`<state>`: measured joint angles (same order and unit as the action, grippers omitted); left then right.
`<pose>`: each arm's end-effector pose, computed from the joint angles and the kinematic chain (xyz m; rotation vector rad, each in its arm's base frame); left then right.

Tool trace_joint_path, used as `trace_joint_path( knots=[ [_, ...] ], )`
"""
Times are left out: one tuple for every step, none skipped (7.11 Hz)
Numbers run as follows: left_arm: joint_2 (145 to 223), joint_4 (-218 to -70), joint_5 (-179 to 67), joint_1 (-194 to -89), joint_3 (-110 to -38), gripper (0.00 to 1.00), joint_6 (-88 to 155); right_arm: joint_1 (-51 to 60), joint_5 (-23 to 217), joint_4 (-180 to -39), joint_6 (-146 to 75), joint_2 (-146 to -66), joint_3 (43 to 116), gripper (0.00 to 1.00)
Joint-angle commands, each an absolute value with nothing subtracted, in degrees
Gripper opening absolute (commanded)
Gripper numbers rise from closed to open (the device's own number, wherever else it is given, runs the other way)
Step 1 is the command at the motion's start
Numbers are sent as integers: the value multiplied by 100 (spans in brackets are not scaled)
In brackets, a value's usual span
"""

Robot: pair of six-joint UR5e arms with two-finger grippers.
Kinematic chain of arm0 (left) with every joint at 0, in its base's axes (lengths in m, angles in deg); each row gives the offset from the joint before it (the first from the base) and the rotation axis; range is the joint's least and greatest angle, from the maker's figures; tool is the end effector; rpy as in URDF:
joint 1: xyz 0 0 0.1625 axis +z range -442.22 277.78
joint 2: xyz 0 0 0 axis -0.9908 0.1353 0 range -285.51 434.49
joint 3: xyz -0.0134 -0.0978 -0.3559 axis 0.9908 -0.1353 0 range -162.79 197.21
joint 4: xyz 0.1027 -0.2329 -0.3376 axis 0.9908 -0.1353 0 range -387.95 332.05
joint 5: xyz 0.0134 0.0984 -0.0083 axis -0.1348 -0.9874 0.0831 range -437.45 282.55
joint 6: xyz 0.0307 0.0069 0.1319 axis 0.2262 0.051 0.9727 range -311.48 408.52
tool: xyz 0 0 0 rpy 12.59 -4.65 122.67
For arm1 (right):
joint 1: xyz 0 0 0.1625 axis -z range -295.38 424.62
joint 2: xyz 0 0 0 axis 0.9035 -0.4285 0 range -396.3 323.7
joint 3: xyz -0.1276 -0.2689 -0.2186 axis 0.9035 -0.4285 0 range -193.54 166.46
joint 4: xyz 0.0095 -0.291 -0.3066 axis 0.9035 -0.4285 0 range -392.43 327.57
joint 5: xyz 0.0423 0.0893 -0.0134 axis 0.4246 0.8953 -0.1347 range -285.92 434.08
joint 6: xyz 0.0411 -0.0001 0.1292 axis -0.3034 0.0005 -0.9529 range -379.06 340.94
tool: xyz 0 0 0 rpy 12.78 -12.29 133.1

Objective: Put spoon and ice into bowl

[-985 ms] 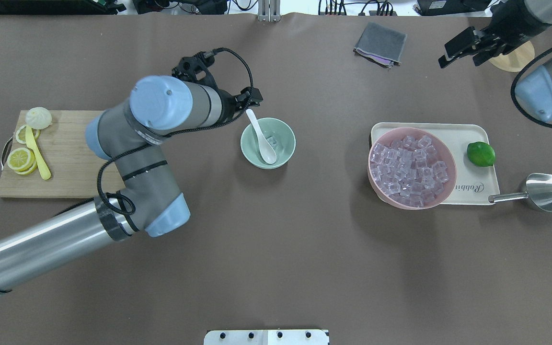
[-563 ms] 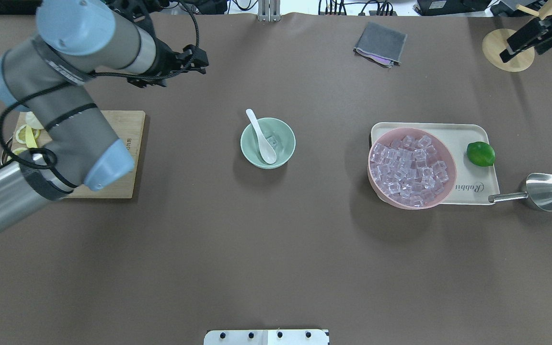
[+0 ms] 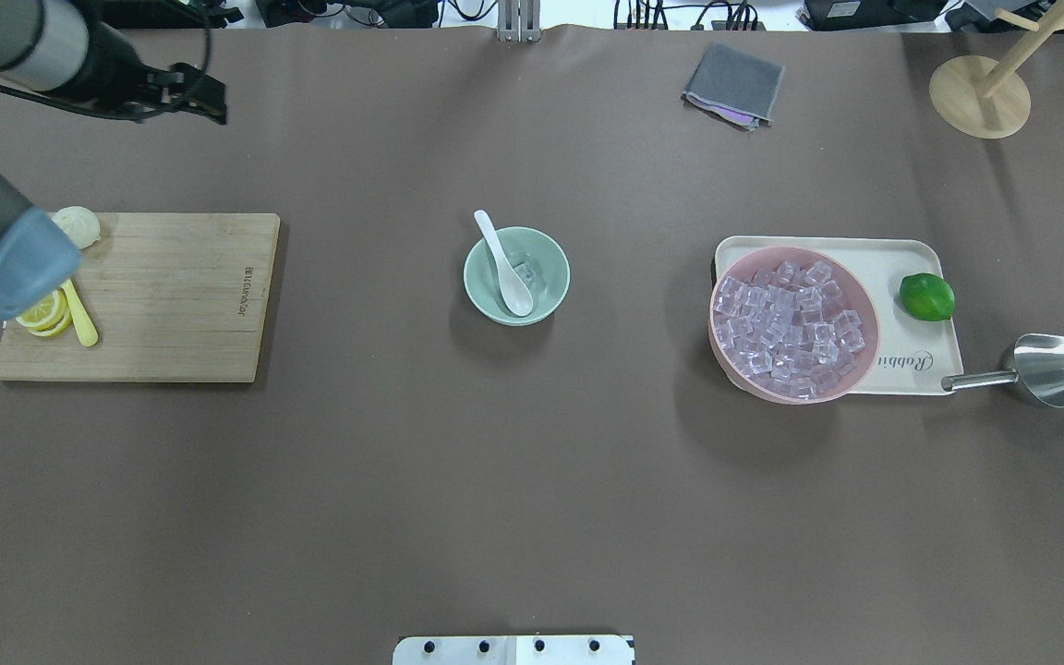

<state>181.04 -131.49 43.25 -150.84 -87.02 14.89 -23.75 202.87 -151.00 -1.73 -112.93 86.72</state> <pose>0.1602 -0.5845 0.3250 0.4335 0.7981 0.0084 0.0328 -0.5444 0.4749 0.0102 -0.6840 -0.2886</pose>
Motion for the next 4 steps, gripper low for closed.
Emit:
trace_joint_path(
  knots=[
    [17218,-13201,4935,-16242,-8625,98,3271,-2135,19933,-15030,-166,-11716,9044,100],
    [16970,-13219,4903,-16430,-8580,98,3940,-2098,19932,-15003,-192,-11715,8948,100],
    [16820,-13219,4894,-16510,-8353,98,4025,-2107,19950,-14498,-192,-12029,8799,100],
    [16549,-13202,4876,-16702,-8090,98,4026,-2176,19985,-13744,-262,-12249,8432,100]
  ],
)
